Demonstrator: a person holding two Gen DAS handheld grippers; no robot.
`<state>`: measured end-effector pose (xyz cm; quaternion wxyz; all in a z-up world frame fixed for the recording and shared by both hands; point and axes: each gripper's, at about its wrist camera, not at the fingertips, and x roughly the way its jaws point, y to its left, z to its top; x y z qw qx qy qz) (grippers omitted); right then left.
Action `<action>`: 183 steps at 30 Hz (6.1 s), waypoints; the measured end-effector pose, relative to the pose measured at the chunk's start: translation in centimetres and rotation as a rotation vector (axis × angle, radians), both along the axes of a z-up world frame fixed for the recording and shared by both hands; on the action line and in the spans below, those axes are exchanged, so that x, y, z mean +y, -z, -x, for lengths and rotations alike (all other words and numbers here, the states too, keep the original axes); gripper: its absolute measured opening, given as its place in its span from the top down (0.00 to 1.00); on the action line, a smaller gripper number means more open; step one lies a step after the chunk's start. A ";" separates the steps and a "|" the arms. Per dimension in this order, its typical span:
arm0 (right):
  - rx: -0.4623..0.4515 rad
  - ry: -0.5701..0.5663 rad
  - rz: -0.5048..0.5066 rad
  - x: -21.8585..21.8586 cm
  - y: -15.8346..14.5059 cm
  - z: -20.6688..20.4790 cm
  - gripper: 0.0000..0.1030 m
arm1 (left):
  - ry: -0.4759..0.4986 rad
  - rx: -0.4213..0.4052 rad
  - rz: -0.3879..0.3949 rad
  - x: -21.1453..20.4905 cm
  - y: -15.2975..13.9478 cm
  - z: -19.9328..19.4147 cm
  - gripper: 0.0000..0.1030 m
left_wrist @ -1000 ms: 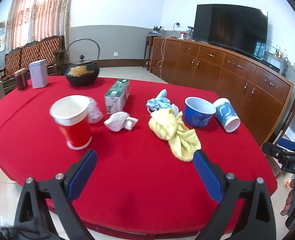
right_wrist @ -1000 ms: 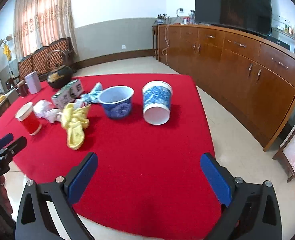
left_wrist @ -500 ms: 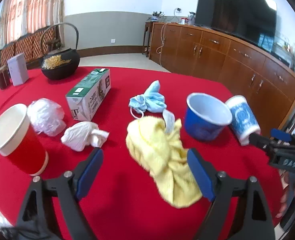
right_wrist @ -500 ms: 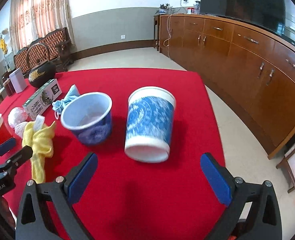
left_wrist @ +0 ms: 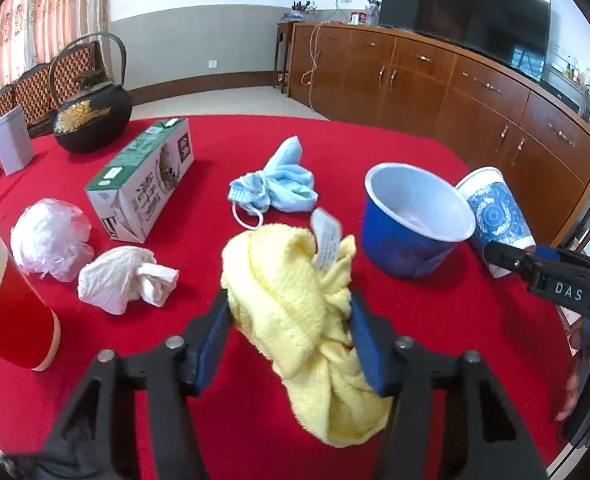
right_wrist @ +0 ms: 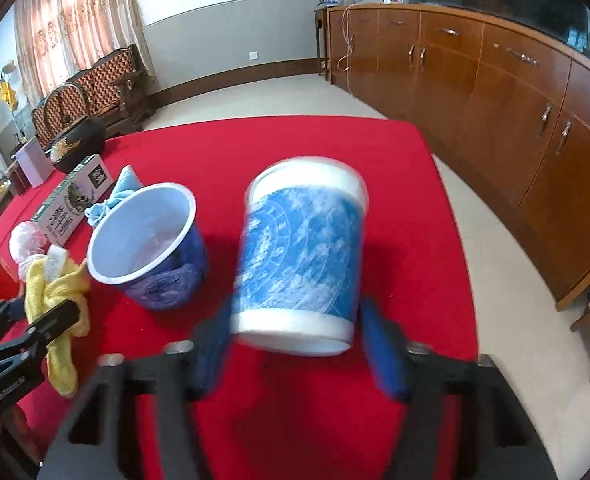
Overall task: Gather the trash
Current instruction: 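Grasp the yellow cloth with the left tool while the right tool grasps the blue patterned cup, then lift the yellow cloth and blue patterned cup and carry them over the black bin, then open both tools to drop the cloth and cup into the bin, then move both tools back toward the cups on the table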
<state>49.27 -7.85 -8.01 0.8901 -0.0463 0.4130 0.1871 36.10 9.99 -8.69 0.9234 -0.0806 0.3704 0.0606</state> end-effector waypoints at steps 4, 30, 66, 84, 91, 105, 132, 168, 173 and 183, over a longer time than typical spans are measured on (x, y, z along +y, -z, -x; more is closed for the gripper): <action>-0.023 0.000 -0.015 -0.5 -0.2 1.3 0.43 | 0.010 -0.031 0.004 -0.2 -0.6 1.0 0.52; -0.209 0.157 0.001 -15.0 -7.0 23.0 0.43 | 0.197 -0.206 0.003 -10.8 -6.4 12.1 0.52; -0.107 0.380 0.027 -33.1 -1.0 30.8 0.43 | 0.548 -0.127 -0.007 -31.3 -3.5 14.2 0.52; 0.006 0.336 0.054 -36.8 6.4 28.5 0.43 | 0.585 -0.006 -0.007 -36.4 2.9 12.8 0.52; 0.080 0.276 0.085 -36.7 10.1 26.2 0.42 | 0.602 0.053 -0.008 -37.9 5.3 11.3 0.51; 0.212 0.329 0.207 -38.5 17.3 22.4 0.00 | 0.521 0.112 -0.076 -37.8 9.3 10.3 0.04; 0.074 0.500 0.089 -39.4 8.3 27.8 0.00 | 0.551 0.041 -0.081 -36.1 4.2 14.1 0.02; -0.216 0.226 -0.019 -18.4 -4.3 28.6 0.00 | 0.174 -0.218 -0.105 -16.0 -5.2 17.5 0.00; -0.229 0.187 -0.036 -14.7 -5.4 27.6 0.00 | 0.072 -0.229 -0.116 -10.9 -5.2 18.0 0.00; -0.206 -0.001 -0.010 -4.5 -5.1 25.3 0.00 | -0.113 -0.234 -0.115 -1.1 -4.7 18.6 0.00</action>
